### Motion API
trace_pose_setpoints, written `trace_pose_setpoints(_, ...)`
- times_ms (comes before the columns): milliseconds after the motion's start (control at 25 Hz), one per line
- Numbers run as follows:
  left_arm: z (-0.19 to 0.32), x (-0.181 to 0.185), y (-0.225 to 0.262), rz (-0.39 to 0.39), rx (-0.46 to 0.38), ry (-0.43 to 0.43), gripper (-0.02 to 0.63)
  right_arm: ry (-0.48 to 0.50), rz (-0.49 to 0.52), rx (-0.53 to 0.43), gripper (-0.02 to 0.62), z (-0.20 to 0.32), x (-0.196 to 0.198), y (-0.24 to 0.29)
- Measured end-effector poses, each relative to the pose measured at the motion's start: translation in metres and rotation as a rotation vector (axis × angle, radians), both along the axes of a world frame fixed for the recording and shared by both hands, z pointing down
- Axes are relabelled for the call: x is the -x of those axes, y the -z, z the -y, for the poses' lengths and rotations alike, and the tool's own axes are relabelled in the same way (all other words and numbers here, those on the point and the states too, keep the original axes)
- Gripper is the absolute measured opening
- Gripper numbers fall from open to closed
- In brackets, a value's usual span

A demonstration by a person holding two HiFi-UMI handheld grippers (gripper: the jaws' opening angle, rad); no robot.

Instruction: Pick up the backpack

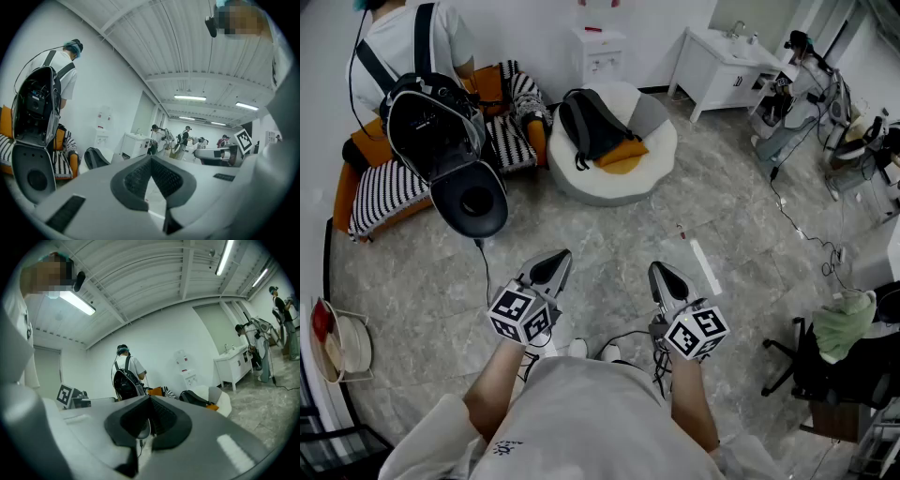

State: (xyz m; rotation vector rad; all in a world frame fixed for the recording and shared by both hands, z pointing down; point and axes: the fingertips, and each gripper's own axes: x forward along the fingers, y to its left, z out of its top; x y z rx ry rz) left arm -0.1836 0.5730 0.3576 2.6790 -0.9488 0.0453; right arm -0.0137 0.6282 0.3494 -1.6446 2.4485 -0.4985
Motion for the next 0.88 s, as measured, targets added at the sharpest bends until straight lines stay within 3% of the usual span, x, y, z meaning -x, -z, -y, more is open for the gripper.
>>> trace_pose_setpoints(880, 0.016, 0.05, -0.014, 0.004, 0.017, 0.01, -0.002, 0.045, 0.041, 0.027, 0.003, 0.023, 0.047, -0.01)
